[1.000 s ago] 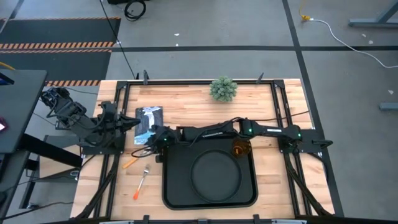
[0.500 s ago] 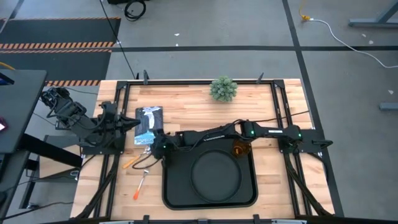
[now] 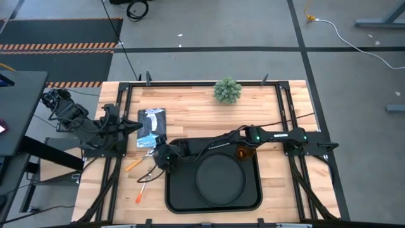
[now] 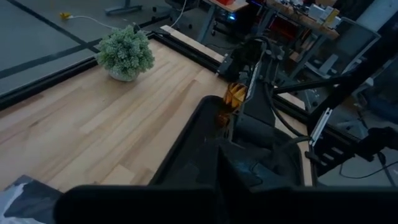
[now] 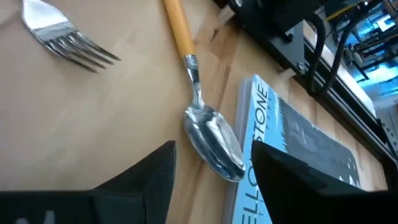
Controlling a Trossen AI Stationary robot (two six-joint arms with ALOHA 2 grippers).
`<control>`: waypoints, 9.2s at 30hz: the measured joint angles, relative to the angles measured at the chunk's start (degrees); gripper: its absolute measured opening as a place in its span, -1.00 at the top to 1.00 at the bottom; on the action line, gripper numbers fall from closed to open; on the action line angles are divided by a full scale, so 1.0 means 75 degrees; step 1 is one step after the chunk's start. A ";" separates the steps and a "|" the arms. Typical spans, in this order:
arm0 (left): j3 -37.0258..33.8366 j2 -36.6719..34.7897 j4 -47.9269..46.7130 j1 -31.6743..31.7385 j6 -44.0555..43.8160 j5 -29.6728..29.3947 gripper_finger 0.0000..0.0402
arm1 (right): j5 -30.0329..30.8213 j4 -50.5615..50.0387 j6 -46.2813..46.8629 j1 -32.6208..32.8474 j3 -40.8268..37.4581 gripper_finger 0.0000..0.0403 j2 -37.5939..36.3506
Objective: Pick and place plate/cup/fork/spoon on tray
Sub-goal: Put the orange spoon on the black tray
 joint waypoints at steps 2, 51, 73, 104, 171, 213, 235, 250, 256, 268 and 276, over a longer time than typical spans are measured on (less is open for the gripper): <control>0.0000 0.0000 -0.0012 0.0000 -0.0096 0.0016 0.94 | -0.0007 -0.0002 0.0096 -0.0035 0.0000 -0.04 0.0000; -0.2095 0.4701 -0.1929 0.0321 -0.2239 0.5480 0.59 | 0.0147 -0.2818 0.0746 -0.0047 -0.0003 -0.02 -0.0902; -0.2507 0.4045 -0.1211 0.0219 -0.2339 0.5297 0.94 | -0.0934 -0.1477 0.0287 0.0326 0.0003 0.06 -0.1163; -0.3200 0.5001 0.0365 0.0487 -0.3252 0.5534 0.88 | -0.0819 -0.2060 0.0323 0.0563 -0.0003 0.14 -0.1696; -0.0322 -0.0908 0.0936 -0.0463 0.1065 0.1055 0.95 | -0.2428 0.0375 0.0692 0.0320 -0.0315 0.14 -0.1059; -0.0455 0.1584 -0.3218 -0.0788 -0.3347 0.3934 0.98 | -0.2426 -0.0807 0.4507 -0.0522 -0.1232 0.18 -0.1397; -0.0455 0.1799 -0.3270 -0.2902 -0.5898 0.3236 0.98 | -0.2656 0.0462 0.6174 -0.0990 -0.1588 0.19 -0.1373; -0.0455 0.4517 -0.2793 -0.3017 -0.7110 0.3112 0.98 | -0.3012 0.0651 0.6194 -0.0982 -0.1791 0.19 -0.1364; -0.0456 0.5673 -0.2154 -0.2579 -0.7071 0.3136 0.86 | -0.2798 0.0552 0.5815 -0.0981 -0.1775 0.19 -0.1365; -0.1626 0.6700 -0.1202 -0.1467 -0.6938 0.3515 0.42 | -0.2625 -0.0558 0.5113 -0.0874 -0.1786 0.19 -0.1653; -0.2764 0.6667 0.0926 -0.0926 -0.6620 0.3456 0.48 | -0.1539 -0.1571 0.4808 -0.0896 -0.1781 0.19 -0.2129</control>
